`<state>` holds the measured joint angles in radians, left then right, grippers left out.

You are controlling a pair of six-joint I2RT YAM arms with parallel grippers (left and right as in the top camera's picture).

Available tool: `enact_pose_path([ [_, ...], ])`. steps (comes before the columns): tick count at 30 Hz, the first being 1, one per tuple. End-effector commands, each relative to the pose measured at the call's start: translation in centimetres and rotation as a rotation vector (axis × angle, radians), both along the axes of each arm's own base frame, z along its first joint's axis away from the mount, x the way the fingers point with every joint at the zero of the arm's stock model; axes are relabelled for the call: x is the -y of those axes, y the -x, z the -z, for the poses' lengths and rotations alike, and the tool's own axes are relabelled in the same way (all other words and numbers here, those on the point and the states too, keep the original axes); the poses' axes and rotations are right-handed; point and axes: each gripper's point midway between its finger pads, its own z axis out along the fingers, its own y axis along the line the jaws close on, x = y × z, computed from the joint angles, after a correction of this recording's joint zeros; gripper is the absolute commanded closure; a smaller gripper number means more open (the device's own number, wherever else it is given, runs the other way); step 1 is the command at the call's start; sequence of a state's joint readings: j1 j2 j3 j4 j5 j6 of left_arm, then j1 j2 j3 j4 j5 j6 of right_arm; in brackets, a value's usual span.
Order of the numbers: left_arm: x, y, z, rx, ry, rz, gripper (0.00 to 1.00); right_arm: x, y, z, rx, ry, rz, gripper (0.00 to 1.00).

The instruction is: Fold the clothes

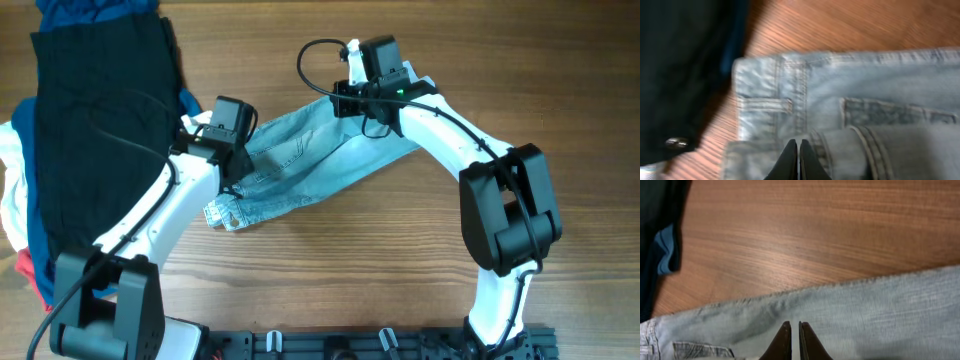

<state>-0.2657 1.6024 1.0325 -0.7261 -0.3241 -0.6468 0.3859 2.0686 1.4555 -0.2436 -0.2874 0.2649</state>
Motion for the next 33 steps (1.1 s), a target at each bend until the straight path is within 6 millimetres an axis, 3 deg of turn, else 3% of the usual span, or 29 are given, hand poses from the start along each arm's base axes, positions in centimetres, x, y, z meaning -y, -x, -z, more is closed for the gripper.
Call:
enact_pose_path([
  [1, -1.6, -2.5, -6.7, 0.160, -0.044, -0.040, 0.96, -0.3, -0.2, 0.4, -0.011, -0.004, -0.002, 0.93],
  [2, -0.8, -2.6, -9.3, 0.194, -0.009, 0.009, 0.96, -0.2, 0.2, 0.4, -0.030, -0.009, -0.009, 0.91],
  [4, 1.9, -2.4, -11.8, 0.218, 0.076, 0.161, 0.96, 0.0, 0.9, 0.3, -0.065, -0.019, -0.026, 0.84],
  [6, 4.8, -1.1, -12.8, 0.213, 0.140, 0.322, 0.96, 0.8, 1.7, -0.3, -0.101, -0.020, -0.024, 0.71],
  [7, 5.6, -0.4, -12.7, 0.192, 0.145, 0.368, 0.96, 1.4, 2.0, -0.7, -0.112, -0.011, -0.021, 0.69],
  [9, 6.7, 2.1, -11.2, 0.083, 0.127, 0.432, 0.96, 2.9, 2.7, -1.8, -0.128, 0.006, -0.011, 0.51],
  [10, 7.0, 2.8, -10.6, 0.045, 0.128, 0.447, 0.96, 3.5, 2.9, -2.2, -0.136, 0.008, -0.001, 0.49],
  [15, 10.6, 6.7, -6.9, -0.145, 0.241, 0.617, 0.96, 5.8, 2.8, -3.0, -0.155, -0.002, 0.044, 0.47],
  [22, 11.2, 9.2, -1.2, -0.364, 0.268, 0.627, 0.96, 5.9, 2.8, -3.1, -0.161, -0.009, 0.043, 0.43],
  [29, 11.2, 8.0, 2.8, -0.429, 0.224, 0.627, 0.96, 5.9, 2.7, -3.1, -0.157, -0.010, 0.043, 0.41],
  [33, 8.3, 5.4, 4.6, -0.383, 0.084, 0.455, 0.96, 5.9, 2.7, -3.1, -0.156, -0.006, 0.045, 0.41],
])
